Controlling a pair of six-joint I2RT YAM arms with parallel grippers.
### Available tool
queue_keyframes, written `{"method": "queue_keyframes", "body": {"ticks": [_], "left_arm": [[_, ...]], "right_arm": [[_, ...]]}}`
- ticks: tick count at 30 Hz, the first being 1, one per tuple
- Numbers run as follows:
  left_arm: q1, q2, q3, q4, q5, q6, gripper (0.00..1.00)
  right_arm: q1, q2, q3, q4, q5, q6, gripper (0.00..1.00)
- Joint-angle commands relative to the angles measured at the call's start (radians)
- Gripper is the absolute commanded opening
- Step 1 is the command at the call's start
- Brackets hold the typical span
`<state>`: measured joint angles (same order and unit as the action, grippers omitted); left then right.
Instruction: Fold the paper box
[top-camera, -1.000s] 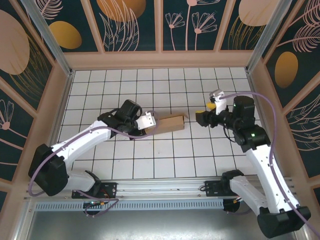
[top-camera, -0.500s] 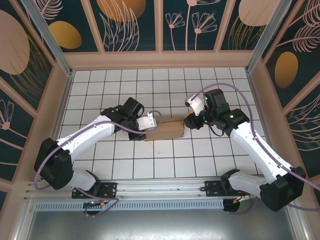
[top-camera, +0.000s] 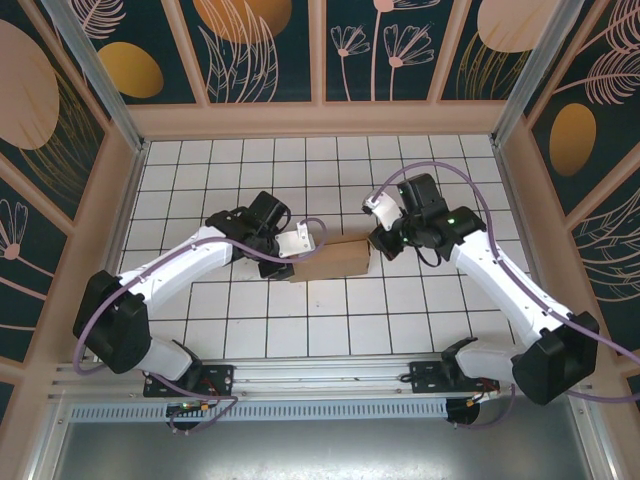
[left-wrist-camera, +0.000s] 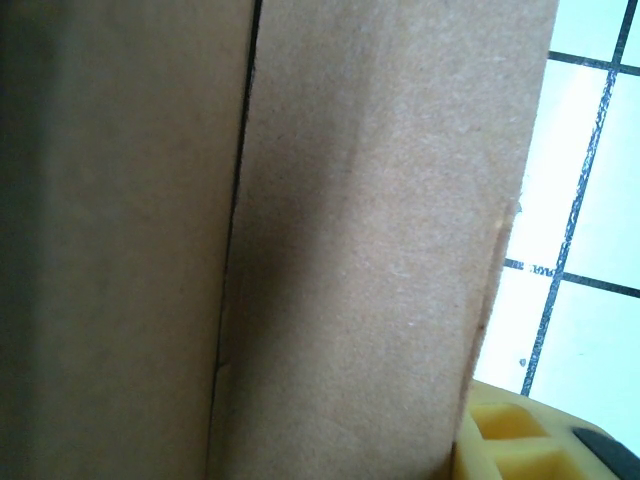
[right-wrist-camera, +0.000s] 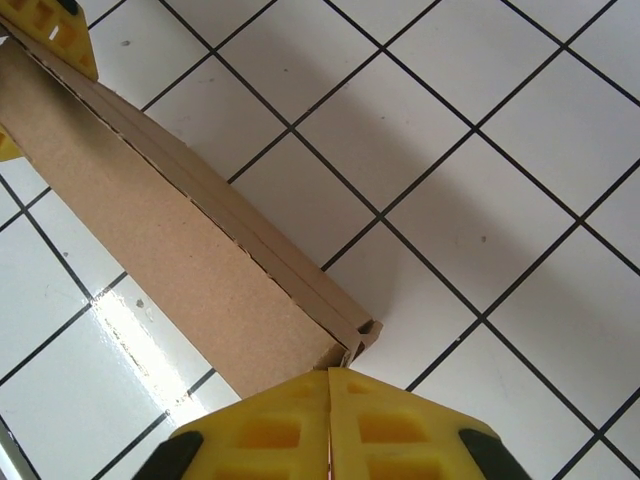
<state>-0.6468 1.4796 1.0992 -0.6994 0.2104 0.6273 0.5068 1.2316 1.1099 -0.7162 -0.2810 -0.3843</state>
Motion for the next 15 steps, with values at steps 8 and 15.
{"method": "queue_keyframes", "body": {"ticks": [8,15], "left_arm": [[0.002,0.021,0.013,-0.032,0.041,0.012,0.32],[0.002,0.021,0.013,-0.031,0.044,0.007,0.32]], "right_arm": [[0.007,0.027,0.035,-0.027,0.030,0.023,0.16],[0.006,0.041,0.037,-0.037,0.036,0.024,0.12]]}}
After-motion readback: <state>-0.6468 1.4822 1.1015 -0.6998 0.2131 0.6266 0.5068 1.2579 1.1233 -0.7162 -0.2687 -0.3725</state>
